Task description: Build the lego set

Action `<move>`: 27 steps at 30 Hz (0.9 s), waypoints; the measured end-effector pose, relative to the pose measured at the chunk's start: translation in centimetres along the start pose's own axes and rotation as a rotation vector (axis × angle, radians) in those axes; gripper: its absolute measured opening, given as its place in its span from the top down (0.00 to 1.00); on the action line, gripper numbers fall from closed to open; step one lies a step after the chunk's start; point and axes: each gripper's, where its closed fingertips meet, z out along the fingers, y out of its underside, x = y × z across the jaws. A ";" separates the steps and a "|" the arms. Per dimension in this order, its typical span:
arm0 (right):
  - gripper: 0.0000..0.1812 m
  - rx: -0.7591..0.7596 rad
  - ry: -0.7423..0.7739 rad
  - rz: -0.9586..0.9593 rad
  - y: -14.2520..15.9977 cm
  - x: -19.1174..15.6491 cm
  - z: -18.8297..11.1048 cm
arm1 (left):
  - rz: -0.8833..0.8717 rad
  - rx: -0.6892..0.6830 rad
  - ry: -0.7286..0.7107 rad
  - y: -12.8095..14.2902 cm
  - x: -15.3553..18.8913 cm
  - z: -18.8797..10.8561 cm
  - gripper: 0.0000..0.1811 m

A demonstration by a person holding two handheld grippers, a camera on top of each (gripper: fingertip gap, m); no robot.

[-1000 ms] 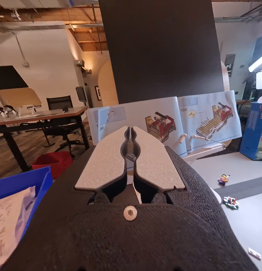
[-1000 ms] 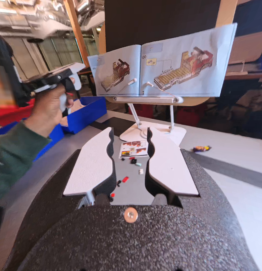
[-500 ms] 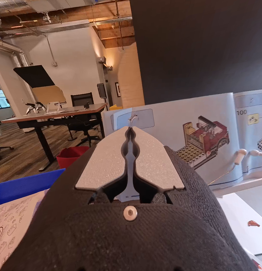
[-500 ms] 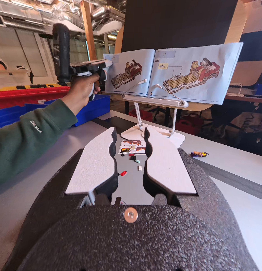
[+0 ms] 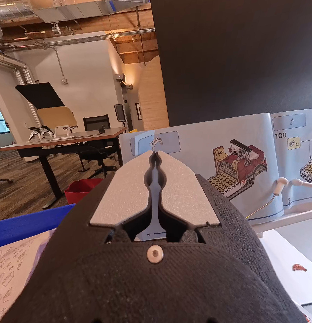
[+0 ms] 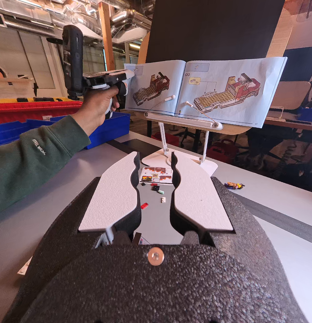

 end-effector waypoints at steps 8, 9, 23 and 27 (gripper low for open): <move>0.81 0.001 0.007 -0.006 0.0 0.3 -0.1 | -0.004 0.008 0.004 0.1 0.7 -0.1 1.00; 0.81 0.000 0.006 -0.006 0.0 0.3 -0.1 | -0.006 0.007 0.007 0.2 0.8 -0.1 1.00; 0.81 -0.025 0.002 0.016 0.7 0.6 0.2 | 0.017 -0.054 0.097 1.0 4.2 -3.5 1.00; 0.81 -0.017 -0.006 0.013 0.4 0.3 0.2 | -0.052 -0.091 0.119 2.1 4.6 -4.6 1.00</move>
